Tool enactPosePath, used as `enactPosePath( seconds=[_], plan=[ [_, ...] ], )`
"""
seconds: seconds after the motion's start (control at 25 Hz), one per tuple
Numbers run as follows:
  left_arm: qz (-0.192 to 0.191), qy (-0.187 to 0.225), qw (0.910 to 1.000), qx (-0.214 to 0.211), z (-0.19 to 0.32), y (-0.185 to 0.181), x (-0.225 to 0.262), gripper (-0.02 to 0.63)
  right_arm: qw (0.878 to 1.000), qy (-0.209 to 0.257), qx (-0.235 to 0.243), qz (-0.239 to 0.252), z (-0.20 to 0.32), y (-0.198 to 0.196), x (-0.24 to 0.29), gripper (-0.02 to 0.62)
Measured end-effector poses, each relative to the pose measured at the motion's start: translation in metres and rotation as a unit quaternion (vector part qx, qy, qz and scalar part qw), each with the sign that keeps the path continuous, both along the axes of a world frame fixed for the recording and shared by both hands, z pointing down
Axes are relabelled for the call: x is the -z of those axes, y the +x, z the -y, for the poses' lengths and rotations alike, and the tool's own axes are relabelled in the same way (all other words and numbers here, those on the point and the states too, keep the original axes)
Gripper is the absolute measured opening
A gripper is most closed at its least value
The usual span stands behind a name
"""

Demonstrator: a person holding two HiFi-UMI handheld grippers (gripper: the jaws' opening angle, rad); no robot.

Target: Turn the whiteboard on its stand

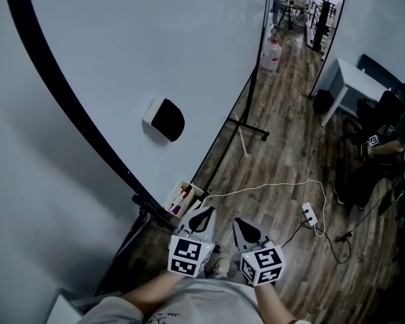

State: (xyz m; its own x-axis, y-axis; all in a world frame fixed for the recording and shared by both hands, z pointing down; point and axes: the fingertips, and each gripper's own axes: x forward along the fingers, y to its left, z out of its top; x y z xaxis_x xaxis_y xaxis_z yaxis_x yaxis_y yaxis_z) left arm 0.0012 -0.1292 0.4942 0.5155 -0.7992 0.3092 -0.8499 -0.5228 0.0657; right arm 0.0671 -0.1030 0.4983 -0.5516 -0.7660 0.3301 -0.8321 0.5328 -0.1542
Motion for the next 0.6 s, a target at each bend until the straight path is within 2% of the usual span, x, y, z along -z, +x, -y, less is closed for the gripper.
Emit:
enactPosePath(
  seconds=[0.6],
  plan=[
    [0.006, -0.001, 0.9999, 0.008, 0.002, -0.016, 0.001, 0.011, 1.000, 0.006, 0.025, -0.002, 0.007, -0.020, 0.006, 0.006]
  ],
)
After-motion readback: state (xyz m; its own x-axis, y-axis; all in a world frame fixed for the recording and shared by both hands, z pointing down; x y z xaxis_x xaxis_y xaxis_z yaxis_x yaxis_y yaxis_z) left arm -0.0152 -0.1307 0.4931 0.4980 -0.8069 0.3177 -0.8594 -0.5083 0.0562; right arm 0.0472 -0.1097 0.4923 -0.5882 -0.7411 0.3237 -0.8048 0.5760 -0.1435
